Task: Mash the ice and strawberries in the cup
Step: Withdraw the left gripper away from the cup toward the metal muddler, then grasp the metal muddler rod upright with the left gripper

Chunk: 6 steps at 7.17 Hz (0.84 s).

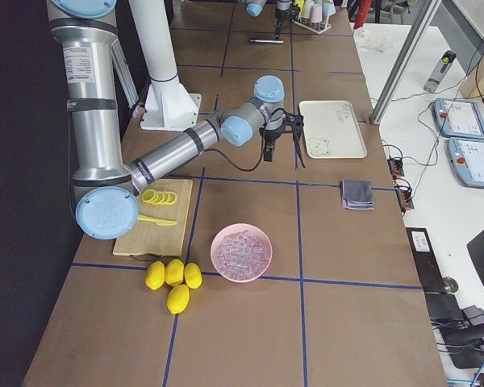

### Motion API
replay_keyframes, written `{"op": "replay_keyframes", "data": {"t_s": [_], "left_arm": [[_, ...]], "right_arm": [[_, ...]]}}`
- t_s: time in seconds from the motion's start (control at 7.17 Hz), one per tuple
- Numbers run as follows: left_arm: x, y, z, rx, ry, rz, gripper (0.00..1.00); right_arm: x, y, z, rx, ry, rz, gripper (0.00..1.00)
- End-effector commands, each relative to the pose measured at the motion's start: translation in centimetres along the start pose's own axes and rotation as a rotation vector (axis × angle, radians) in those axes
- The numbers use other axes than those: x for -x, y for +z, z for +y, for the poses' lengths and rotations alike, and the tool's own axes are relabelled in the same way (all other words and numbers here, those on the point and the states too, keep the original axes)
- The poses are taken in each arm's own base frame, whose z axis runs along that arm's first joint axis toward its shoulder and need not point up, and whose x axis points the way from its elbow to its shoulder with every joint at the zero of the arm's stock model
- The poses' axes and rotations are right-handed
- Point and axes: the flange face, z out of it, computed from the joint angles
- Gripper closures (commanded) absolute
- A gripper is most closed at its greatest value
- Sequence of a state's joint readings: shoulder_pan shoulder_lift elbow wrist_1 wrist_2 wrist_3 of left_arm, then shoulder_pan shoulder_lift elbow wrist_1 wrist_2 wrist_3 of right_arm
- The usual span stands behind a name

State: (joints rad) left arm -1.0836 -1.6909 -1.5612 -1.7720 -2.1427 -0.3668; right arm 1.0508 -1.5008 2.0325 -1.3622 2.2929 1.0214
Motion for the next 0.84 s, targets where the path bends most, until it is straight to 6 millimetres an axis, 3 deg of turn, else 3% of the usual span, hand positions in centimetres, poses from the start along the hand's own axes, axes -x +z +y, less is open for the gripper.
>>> {"op": "replay_keyframes", "data": {"t_s": [0.0,0.56,0.7], "left_arm": [[1.9,2.8,0.0,-0.022,0.008,0.034,0.18],[3.3,5.0,0.7,0.030,-0.064,0.043,0.19],[3.5,5.2,0.7,0.034,-0.071,0.042,0.29]], "right_arm": [[0.1,-0.1,0.0,-0.002,-0.001,-0.001,0.01],[0.2,-0.1,0.0,-0.003,-0.003,-0.003,0.01],[0.2,-0.2,0.1,-0.003,-0.003,-0.003,0.01]]}}
